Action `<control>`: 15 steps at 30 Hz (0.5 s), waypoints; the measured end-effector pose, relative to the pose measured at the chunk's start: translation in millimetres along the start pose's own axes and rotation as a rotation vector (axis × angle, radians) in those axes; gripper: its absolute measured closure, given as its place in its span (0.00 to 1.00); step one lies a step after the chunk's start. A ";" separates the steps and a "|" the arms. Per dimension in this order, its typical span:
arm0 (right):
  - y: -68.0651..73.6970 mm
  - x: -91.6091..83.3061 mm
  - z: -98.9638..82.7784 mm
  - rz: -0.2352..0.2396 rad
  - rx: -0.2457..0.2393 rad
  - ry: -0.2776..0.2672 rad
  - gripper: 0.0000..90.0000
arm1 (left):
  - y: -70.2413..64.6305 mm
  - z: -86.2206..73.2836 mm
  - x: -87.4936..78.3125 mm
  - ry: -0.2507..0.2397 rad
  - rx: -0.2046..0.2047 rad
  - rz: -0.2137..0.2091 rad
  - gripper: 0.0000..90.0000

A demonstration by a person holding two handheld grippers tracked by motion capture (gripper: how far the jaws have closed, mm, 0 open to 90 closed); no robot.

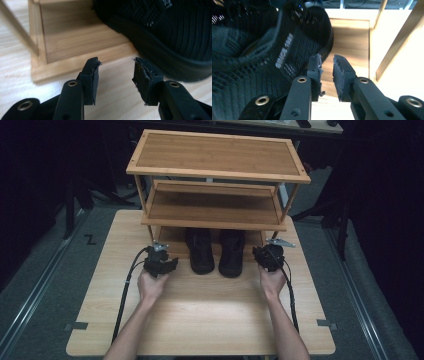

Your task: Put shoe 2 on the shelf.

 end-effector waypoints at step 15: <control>9.9 37.8 -18.3 -0.014 0.015 0.125 0.92 | -9.4 20.8 52.5 0.049 -0.031 0.013 0.72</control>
Point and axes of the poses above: each handheld gripper's, and its own axes: x roughly forward along the jaws, z roughly out of its top, y roughly to its left, the point moved 10 cm from there along x, roughly forward along the jaws, and after that the axes turned 5 degrees about -y, right-handed, at the moved point
